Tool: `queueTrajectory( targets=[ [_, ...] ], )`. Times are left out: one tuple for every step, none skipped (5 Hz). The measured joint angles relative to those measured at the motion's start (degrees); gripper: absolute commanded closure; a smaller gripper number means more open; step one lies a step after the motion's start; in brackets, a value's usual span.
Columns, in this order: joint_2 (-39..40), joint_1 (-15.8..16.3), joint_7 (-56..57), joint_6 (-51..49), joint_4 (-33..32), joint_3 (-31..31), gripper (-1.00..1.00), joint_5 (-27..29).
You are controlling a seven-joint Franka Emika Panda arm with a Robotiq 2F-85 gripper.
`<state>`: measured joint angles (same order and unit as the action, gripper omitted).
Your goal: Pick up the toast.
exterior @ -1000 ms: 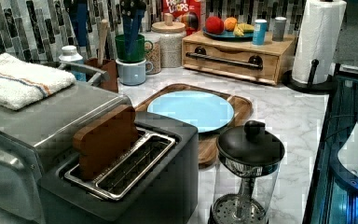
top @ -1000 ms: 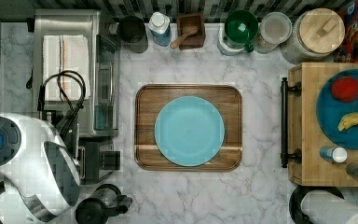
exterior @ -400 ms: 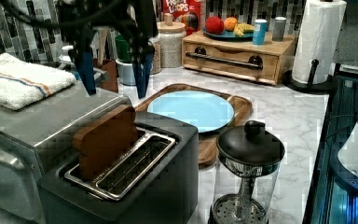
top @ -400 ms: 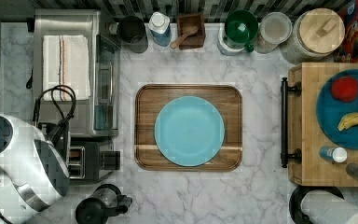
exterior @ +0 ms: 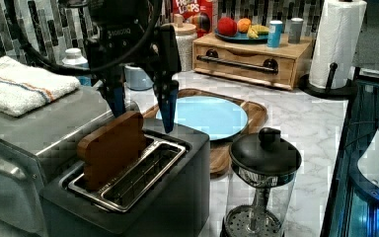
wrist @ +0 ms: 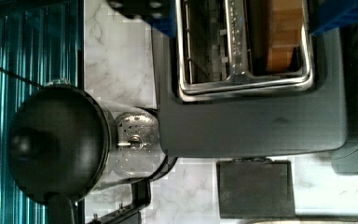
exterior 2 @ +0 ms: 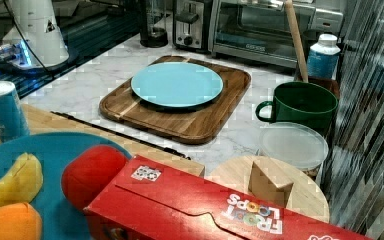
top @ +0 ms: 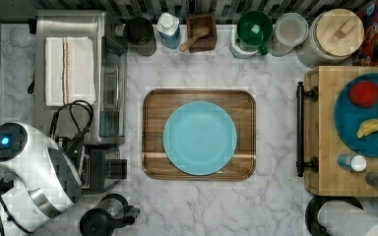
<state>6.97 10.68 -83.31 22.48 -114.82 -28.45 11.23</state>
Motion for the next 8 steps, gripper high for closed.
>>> queueTrajectory(
  targets=[
    [0.2,-0.2,-0.6,1.4,0.0,0.0,1.00,0.0],
    [0.3,-0.3,-0.6,4.5,0.0,0.0,1.00,0.0],
    [-0.1,-0.7,-0.6,5.9,-0.1,-0.3,1.00,-0.1],
    [-0.8,-0.5,-0.6,6.9,-1.0,-0.3,1.00,-0.3],
    [-1.7,-0.5,-0.6,9.1,-3.0,-0.3,1.00,-1.0],
    [-3.1,-0.4,0.6,11.2,-4.5,-0.2,1.00,-1.0],
    [-5.5,-1.5,1.2,11.4,-5.6,-1.0,1.00,0.5],
    [-7.6,-1.8,4.6,8.8,-5.0,-0.4,1.00,3.1]
  ],
)
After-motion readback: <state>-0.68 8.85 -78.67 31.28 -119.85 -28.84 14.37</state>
